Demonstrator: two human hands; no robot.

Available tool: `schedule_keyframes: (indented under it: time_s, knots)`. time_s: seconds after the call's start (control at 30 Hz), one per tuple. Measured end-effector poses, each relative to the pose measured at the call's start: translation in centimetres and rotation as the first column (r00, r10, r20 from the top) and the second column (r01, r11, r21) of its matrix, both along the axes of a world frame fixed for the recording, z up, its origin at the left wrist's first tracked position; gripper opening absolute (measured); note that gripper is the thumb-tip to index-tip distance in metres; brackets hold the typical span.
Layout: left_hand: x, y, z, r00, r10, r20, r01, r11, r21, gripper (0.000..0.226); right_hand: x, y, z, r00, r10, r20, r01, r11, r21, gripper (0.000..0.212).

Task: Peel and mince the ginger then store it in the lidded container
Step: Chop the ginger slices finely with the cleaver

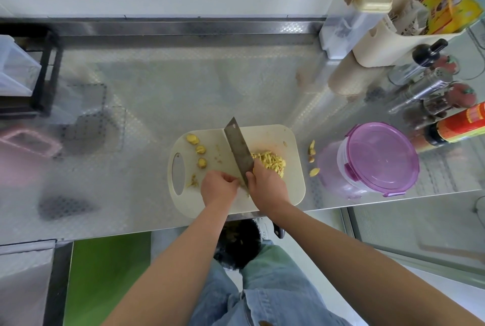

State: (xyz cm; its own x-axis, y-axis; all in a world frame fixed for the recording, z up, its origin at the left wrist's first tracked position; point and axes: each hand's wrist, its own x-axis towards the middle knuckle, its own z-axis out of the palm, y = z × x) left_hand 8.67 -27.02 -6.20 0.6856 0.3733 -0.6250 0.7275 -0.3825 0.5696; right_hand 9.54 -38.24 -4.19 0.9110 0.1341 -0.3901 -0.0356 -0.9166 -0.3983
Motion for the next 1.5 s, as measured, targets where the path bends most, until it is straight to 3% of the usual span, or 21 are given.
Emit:
schedule_keyframes:
  time_s: [0.2,0.37,1.2,1.5]
  knots:
    - [-0.1,0.0,-0.2,1.000,-0.006,0.014,0.006,1.000,0.000,0.012,0.0,-1.7,0.4,0.999,-0.028,-0.015,0.029,0.997,0.069,0.012]
    - [-0.1,0.1,0.1,1.000,-0.021,0.003,0.021,1.000,0.004,0.017,-0.9,-1.1,0.4,1.000,0.004,-0.006,-0.004,0.996,0.087,0.019]
    - [0.0,-0.2,0.4,1.000,0.001,0.022,-0.001,1.000,0.026,0.008,-1.1,0.3,0.8,0.996,0.038,-0.077,-0.037,0.999,0.021,0.010]
    - [0.0,-0.2,0.3,1.000,-0.010,0.027,0.009,0.999,0.050,0.008,-0.7,-0.1,0.1,0.997,0.039,-0.062,-0.038,0.999,0.002,0.020]
